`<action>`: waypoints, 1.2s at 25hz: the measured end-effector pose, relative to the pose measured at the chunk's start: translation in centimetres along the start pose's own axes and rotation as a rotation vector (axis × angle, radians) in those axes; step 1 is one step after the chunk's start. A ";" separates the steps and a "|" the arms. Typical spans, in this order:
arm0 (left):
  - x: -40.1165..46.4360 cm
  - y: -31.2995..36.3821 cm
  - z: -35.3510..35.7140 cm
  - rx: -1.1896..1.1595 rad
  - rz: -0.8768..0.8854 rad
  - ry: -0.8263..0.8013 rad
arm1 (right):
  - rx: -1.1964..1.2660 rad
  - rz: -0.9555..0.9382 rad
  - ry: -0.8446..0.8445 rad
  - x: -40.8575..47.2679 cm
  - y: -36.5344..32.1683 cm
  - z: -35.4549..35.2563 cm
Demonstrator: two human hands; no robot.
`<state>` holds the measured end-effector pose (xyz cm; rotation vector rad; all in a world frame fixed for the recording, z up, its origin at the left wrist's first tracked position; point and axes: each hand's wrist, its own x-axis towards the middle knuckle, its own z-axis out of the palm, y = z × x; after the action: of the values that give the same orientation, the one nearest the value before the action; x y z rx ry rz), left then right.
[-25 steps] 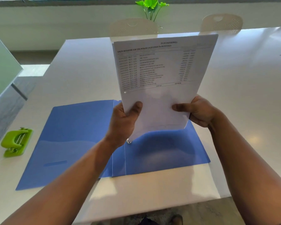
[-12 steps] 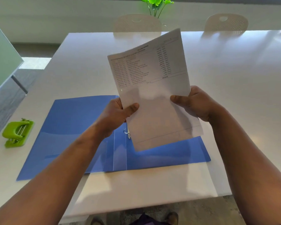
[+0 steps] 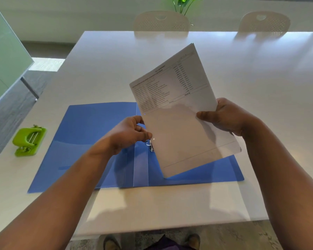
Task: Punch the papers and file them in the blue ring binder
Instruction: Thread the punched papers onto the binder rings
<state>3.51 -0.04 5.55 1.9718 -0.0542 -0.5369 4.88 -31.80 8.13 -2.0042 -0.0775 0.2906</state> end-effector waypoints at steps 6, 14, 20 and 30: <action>0.2 0.1 0.3 -0.004 -0.013 0.041 | -0.017 0.039 0.013 -0.1 -0.7 0.2; 0.6 0.9 1.1 0.038 -0.035 0.041 | -0.040 0.092 0.017 -0.3 -0.3 0.0; 0.5 0.5 0.4 0.054 -0.048 -0.026 | 0.008 0.078 -0.014 -0.5 -0.2 -0.1; 0.8 0.3 0.9 0.032 -0.041 -0.007 | -0.024 0.090 -0.003 -0.5 -0.6 -0.1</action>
<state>3.94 -1.18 5.23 2.0054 -0.0270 -0.5732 4.48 -31.68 8.82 -2.0347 0.0071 0.3512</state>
